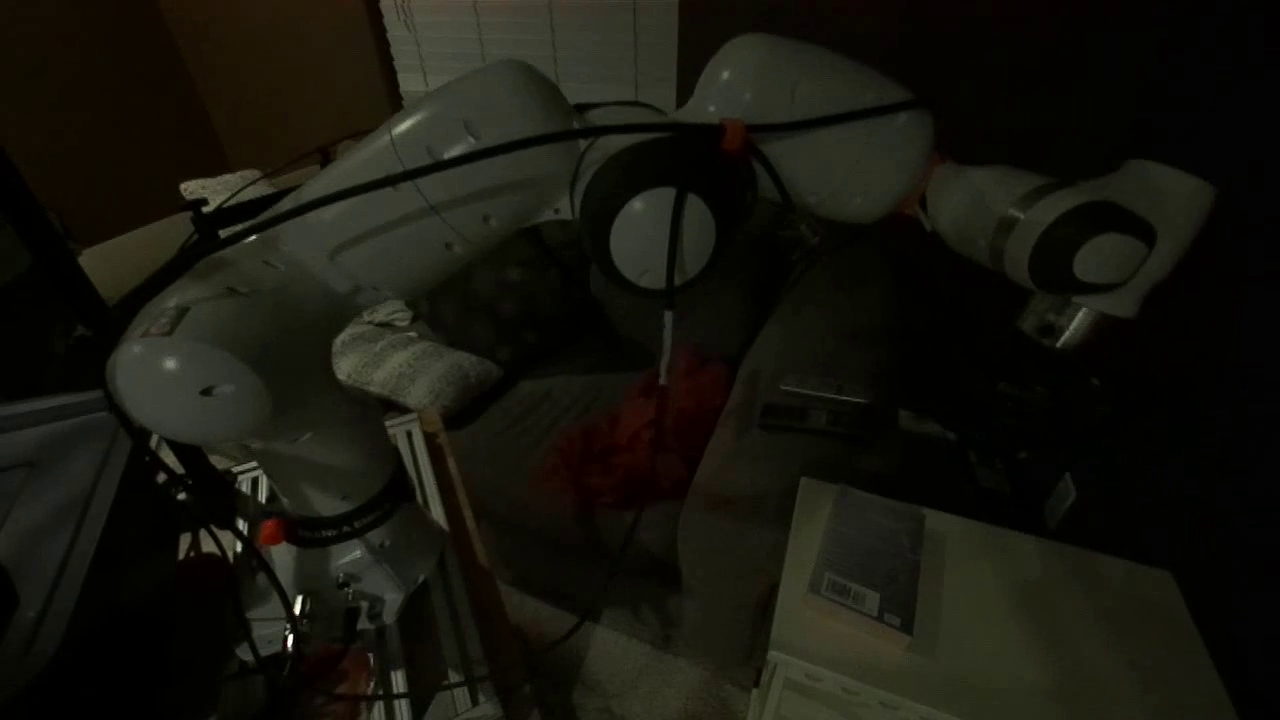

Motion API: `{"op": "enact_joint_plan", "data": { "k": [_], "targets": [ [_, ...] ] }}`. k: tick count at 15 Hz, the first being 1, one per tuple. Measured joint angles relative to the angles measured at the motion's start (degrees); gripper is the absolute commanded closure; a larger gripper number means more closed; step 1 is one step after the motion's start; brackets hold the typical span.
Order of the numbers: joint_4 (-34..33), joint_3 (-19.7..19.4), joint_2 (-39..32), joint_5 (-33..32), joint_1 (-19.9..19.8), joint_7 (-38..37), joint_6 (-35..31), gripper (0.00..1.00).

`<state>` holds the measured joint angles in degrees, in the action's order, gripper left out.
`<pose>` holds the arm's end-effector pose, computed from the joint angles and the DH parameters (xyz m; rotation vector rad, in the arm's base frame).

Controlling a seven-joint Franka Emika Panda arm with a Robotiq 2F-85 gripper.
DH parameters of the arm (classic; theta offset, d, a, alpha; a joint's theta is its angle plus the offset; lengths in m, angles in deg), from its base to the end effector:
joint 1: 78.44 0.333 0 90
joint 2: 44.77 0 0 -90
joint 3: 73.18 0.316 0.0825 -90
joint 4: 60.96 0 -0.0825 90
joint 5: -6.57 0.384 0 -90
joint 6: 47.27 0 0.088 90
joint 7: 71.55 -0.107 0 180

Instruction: Put the remote on the arm rest

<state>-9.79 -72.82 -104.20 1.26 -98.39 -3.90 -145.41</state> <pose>0.7176 -0.2666 0.2417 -2.7591 -1.2645 0.3285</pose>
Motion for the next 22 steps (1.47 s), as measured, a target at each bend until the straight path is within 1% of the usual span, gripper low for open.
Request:
{"op": "enact_joint_plan", "data": {
  "k": [2,4,5,7,8,10,13,16,19,22],
  "targets": [
    [1.5,0.4,0.6,-0.3,1.8,0.9,1.2,0.4],
    [2.1,0.4,0.7,-0.4,2.2,1.3,1.3,0.4],
    [2.4,0.4,0.8,-0.4,2.0,1.6,1.3,0.65],
    [2.6,0.4,0.9,-0.4,1.6,2.0,1.3,0.65],
    [2.6,0.4,0.8,0.1,1.6,0.0,1.3,0.65],
    [2.7,0.7,0.5,2.2,2.5,-6.9,1.9,0.65],
    [2.8,1.8,-0.1,5.6,5.3,-18.3,2.1,0.65],
    [2.9,3.7,-0.3,8.9,7.8,-26.0,2.1,0.65],
    [2.9,5.5,-0.3,12.3,8.2,-30.7,2.2,0.65],
    [3.1,6.5,-0.3,16.3,7.2,-33.9,2.2,0.65]
  ]
}}
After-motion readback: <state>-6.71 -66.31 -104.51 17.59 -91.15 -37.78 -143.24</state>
